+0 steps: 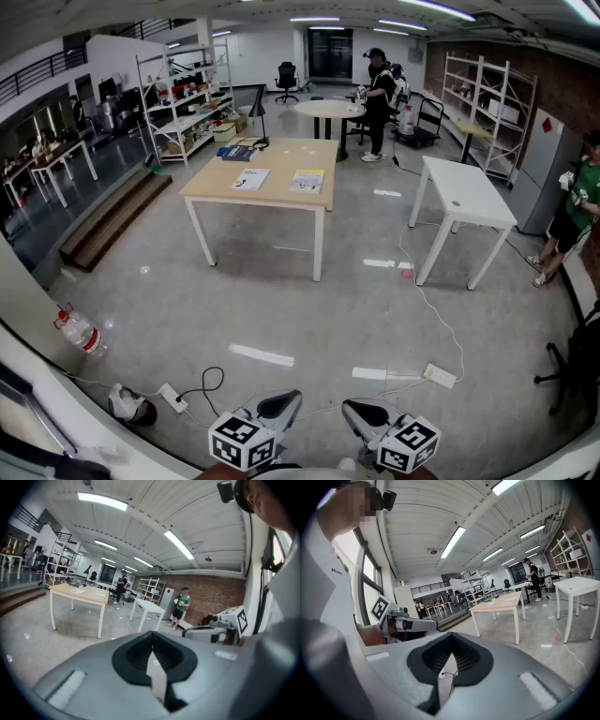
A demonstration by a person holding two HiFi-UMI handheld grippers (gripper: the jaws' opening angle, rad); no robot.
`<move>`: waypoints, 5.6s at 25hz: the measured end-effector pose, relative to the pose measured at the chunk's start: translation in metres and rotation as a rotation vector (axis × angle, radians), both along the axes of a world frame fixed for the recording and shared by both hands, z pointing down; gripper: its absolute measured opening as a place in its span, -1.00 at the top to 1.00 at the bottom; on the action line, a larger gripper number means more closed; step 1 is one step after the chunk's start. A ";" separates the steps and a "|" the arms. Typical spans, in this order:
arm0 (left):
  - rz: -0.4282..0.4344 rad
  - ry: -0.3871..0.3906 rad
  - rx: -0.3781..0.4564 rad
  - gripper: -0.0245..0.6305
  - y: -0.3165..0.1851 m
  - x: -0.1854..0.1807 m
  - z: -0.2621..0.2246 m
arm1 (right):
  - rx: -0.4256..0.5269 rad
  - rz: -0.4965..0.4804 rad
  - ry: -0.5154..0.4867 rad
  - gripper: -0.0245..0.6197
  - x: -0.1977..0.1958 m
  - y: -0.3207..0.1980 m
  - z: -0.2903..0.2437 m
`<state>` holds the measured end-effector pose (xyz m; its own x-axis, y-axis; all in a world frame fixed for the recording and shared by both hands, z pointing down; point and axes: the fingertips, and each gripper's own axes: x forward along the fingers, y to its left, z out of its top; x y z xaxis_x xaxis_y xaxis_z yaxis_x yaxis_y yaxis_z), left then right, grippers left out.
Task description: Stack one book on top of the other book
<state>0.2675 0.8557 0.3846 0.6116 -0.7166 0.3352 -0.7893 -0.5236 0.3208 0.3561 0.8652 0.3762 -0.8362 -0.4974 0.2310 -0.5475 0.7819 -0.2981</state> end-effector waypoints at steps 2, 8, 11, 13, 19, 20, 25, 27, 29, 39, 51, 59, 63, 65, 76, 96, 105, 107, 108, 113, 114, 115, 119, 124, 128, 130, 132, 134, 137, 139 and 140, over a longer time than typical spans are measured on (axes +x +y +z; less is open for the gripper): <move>0.001 0.000 -0.002 0.91 0.000 0.001 0.001 | 0.000 -0.003 0.001 0.92 0.000 0.000 0.000; 0.012 -0.004 0.008 0.91 -0.002 0.005 -0.004 | 0.030 -0.004 0.003 0.92 0.001 -0.002 -0.009; 0.016 -0.005 0.008 0.91 -0.002 0.006 -0.004 | 0.014 -0.006 -0.028 0.92 0.001 -0.001 -0.010; 0.019 -0.004 0.005 0.91 -0.001 0.005 -0.004 | -0.014 -0.011 -0.061 0.92 -0.001 0.001 -0.010; 0.014 -0.009 -0.005 0.91 0.002 0.007 -0.002 | -0.048 0.023 -0.066 0.92 0.006 -0.001 -0.005; 0.011 -0.010 -0.005 0.91 0.002 0.007 -0.001 | -0.051 0.032 -0.061 0.92 0.009 -0.002 -0.004; -0.034 -0.016 -0.001 0.91 -0.002 -0.003 0.001 | -0.053 0.072 -0.075 0.92 0.024 -0.008 -0.003; -0.064 -0.015 -0.006 0.91 -0.005 -0.007 0.002 | -0.054 0.074 -0.070 0.92 0.030 -0.008 -0.002; -0.096 -0.015 -0.007 0.91 -0.007 -0.010 0.001 | -0.060 0.064 -0.066 0.92 0.035 -0.008 0.000; -0.166 -0.008 -0.029 0.91 0.011 0.025 0.010 | -0.067 -0.027 -0.054 0.92 0.062 0.000 0.003; -0.239 -0.035 -0.084 0.91 0.018 0.018 0.017 | -0.128 -0.106 -0.072 0.92 0.054 -0.013 0.019; -0.182 -0.002 -0.111 0.91 -0.034 -0.029 0.024 | -0.117 -0.145 -0.012 0.92 -0.018 -0.058 0.019; -0.160 0.000 -0.071 0.91 -0.060 -0.067 0.018 | -0.092 -0.122 0.005 0.92 -0.057 -0.085 0.013; -0.149 -0.009 -0.056 0.91 -0.070 -0.088 0.018 | -0.084 -0.115 -0.001 0.92 -0.079 -0.097 0.011; -0.186 0.012 -0.076 0.91 -0.109 -0.176 0.027 | -0.114 -0.119 0.041 0.92 -0.159 -0.138 0.017; -0.237 -0.034 -0.070 0.91 -0.315 -0.240 0.011 | -0.089 -0.214 -0.055 0.92 -0.250 -0.359 0.006; -0.199 -0.022 -0.150 0.91 -0.388 -0.233 0.028 | -0.137 -0.194 -0.058 0.92 -0.250 -0.426 0.019; -0.201 -0.027 -0.165 0.91 -0.401 -0.242 0.034 | -0.144 -0.197 -0.043 0.92 -0.254 -0.439 0.026; -0.201 -0.026 -0.170 0.91 -0.411 -0.247 0.037 | -0.141 -0.197 -0.035 0.92 -0.258 -0.448 0.028; -0.151 -0.014 -0.197 0.91 -0.465 -0.260 0.046 | -0.131 -0.159 -0.023 0.92 -0.274 -0.502 0.025; -0.135 -0.012 -0.193 0.91 -0.479 -0.262 0.046 | -0.129 -0.148 -0.018 0.92 -0.277 -0.513 0.025; -0.119 -0.010 -0.185 0.91 -0.494 -0.266 0.045 | -0.128 -0.135 -0.012 0.92 -0.280 -0.524 0.025; -0.069 -0.023 -0.135 0.91 -0.562 -0.294 0.037 | -0.127 -0.073 0.013 0.92 -0.300 -0.581 0.023; -0.037 0.001 -0.124 0.91 -0.626 -0.339 0.031 | -0.120 -0.018 0.031 0.92 -0.335 -0.640 0.014; -0.006 -0.018 -0.134 0.91 -0.661 -0.370 0.041 | -0.111 0.031 0.030 0.92 -0.359 -0.674 0.012; 0.004 -0.020 -0.143 0.91 -0.679 -0.379 0.047 | -0.111 0.052 0.036 0.92 -0.366 -0.691 0.013; 0.019 -0.007 -0.155 0.91 -0.694 -0.382 0.047 | -0.118 0.068 0.041 0.92 -0.372 -0.704 0.012; 0.039 0.001 -0.163 0.91 -0.704 -0.383 0.047 | -0.126 0.080 0.044 0.92 -0.376 -0.714 0.013; 0.058 0.000 -0.170 0.91 -0.724 -0.383 0.050 | -0.137 0.092 0.050 0.92 -0.378 -0.730 0.016; 0.058 0.005 -0.178 0.91 -0.736 -0.383 0.052 | -0.149 0.096 0.052 0.92 -0.378 -0.741 0.020; 0.056 0.007 -0.181 0.91 -0.743 -0.383 0.053 | -0.153 0.097 0.051 0.92 -0.378 -0.748 0.021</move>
<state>-0.1156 0.1129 0.4379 0.6520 -0.6094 0.4511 -0.7576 -0.4998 0.4198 -0.0219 0.1172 0.3972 -0.7717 -0.5308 0.3504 -0.6351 0.6728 -0.3795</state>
